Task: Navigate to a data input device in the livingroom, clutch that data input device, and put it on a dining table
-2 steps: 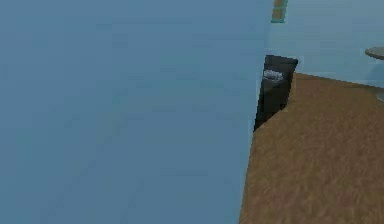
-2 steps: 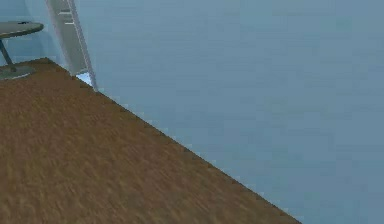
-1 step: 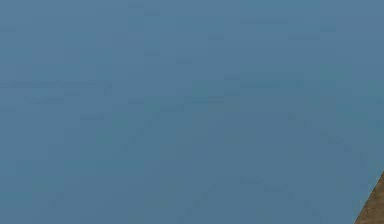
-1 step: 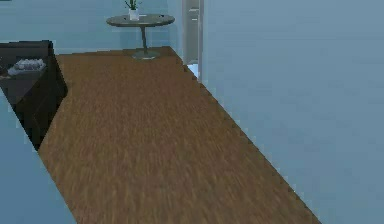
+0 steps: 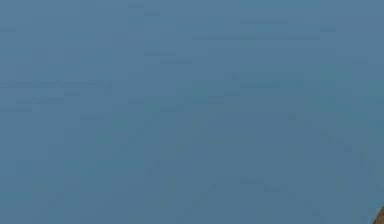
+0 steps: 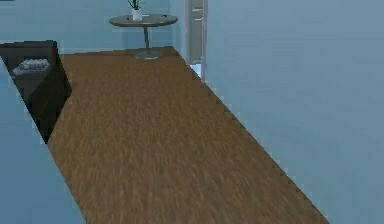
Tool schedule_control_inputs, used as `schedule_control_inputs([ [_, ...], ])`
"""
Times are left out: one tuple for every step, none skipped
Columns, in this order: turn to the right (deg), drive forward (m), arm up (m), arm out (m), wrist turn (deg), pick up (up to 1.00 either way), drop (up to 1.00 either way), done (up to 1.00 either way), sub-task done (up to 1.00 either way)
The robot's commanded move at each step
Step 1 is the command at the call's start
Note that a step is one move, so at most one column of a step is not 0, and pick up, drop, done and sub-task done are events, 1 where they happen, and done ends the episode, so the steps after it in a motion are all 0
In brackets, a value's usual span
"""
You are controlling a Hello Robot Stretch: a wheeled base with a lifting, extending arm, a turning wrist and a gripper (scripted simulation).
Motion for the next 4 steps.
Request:
schedule_control_inputs([
  [45.0, 0.00, 0.00, 0.00, 0.0, 0.00, 0.00, 0.00, 0.00],
  [45.0, 0.00, 0.00, 0.00, 0.0, 0.00, 0.00, 0.00, 0.00],
  [45.0, 0.00, 0.00, 0.00, 0.0, 0.00, 0.00, 0.00, 0.00],
  [27.0, 0.00, 0.00, 0.00, 0.0, 0.00, 0.00, 0.00, 0.00],
])
